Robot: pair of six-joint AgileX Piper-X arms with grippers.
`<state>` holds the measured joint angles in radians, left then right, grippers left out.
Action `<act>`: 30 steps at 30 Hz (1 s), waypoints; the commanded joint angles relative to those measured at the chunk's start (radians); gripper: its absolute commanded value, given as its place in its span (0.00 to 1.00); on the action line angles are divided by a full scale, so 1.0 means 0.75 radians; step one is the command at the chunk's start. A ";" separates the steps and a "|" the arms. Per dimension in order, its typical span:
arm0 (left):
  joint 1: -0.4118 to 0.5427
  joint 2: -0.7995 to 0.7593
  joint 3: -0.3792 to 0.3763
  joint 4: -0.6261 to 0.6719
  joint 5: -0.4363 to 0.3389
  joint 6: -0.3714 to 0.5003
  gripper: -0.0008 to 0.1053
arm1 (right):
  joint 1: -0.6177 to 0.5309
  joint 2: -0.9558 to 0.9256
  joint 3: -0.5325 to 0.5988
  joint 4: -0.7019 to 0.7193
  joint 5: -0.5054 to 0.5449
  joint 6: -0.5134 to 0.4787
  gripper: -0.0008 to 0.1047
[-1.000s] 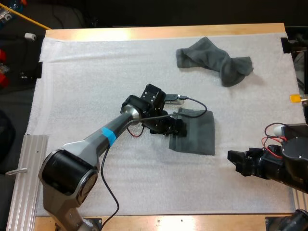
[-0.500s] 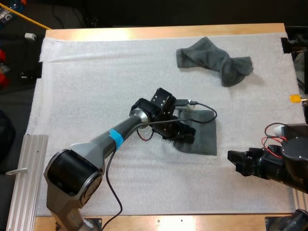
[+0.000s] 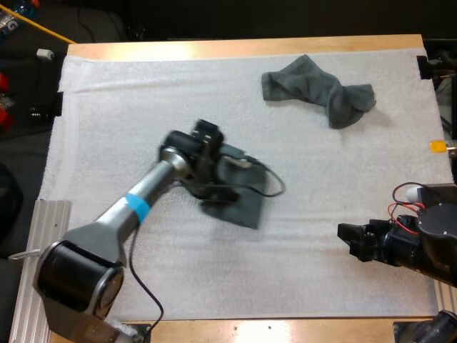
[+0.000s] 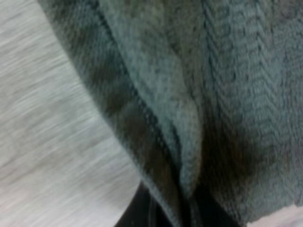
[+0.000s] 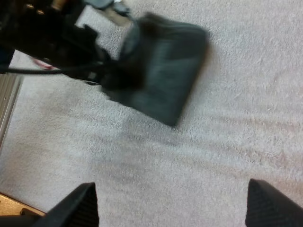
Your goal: Pick towel from pile, fold and stack
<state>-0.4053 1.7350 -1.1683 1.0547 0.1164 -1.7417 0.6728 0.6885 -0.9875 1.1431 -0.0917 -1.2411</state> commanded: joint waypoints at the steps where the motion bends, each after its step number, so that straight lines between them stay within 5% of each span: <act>1: 0.047 -0.014 -0.008 0.069 -0.064 0.040 0.01 | 0.003 -0.006 -0.007 0.004 0.004 -0.016 0.61; 13: 0.436 -0.014 0.002 0.204 -0.281 0.065 0.01 | 0.003 -0.006 -0.007 -0.012 -0.114 -0.016 0.61; 30: 0.856 -0.014 0.002 0.211 -0.262 0.108 0.01 | 0.003 -0.006 -0.007 -0.012 -0.134 -0.025 0.61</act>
<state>0.2378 1.7338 -1.1683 1.2074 -0.0754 -1.6622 0.6728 0.6885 -0.9875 1.1411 -0.1829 -1.2448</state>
